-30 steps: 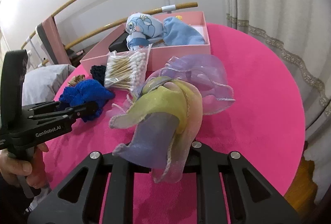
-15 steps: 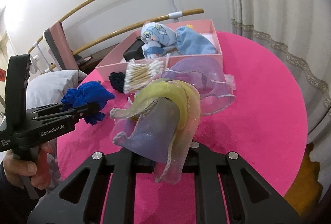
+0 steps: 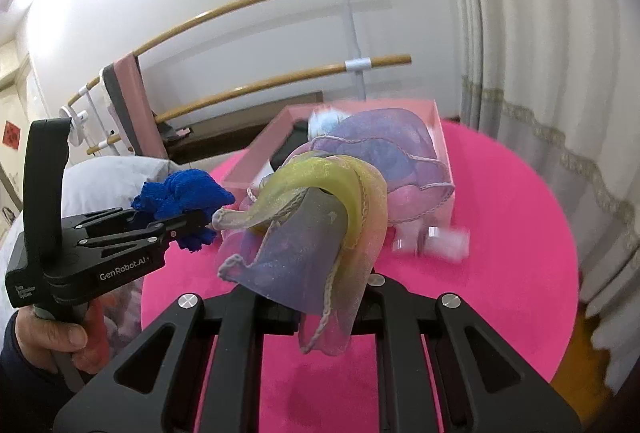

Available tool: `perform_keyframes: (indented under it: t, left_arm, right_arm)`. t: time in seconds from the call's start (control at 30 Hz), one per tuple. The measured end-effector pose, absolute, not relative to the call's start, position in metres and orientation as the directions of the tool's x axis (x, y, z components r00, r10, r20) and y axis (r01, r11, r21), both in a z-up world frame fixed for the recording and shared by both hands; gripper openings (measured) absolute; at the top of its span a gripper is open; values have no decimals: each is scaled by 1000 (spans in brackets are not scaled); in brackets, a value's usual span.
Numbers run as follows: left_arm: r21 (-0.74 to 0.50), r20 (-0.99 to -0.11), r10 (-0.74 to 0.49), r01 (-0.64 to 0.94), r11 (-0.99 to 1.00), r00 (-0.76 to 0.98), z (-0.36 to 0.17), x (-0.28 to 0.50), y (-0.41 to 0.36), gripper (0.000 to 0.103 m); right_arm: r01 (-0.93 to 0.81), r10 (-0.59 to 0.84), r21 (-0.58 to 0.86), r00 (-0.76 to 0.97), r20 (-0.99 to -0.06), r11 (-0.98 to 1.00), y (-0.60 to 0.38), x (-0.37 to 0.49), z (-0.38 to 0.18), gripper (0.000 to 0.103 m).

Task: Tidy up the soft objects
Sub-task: 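Lift the blue knit cloth with the left tool while the right tool carries the pouch to the box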

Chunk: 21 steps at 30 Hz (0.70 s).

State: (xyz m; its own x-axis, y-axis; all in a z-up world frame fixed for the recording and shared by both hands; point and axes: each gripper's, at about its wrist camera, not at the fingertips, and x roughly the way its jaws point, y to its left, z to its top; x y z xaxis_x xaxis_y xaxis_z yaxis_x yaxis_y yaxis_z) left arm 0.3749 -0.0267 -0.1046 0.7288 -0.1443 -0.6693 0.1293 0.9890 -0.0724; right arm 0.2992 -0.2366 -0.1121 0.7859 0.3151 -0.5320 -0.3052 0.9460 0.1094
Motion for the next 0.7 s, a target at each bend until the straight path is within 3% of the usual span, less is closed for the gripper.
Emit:
perform_keyframes:
  t: [0.33,0.7]
  left_arm:
    - [-49,-608,-120,114,992,785,-49,432,-13,27]
    - [-60,-663,-125,114,992,738,-46,542,-18,27]
  right_arm:
    - [-293,281,56,819,-500,954,-231,363,-57,12]
    - [-297,254,23,771,-584,955,-218,462,-49,12]
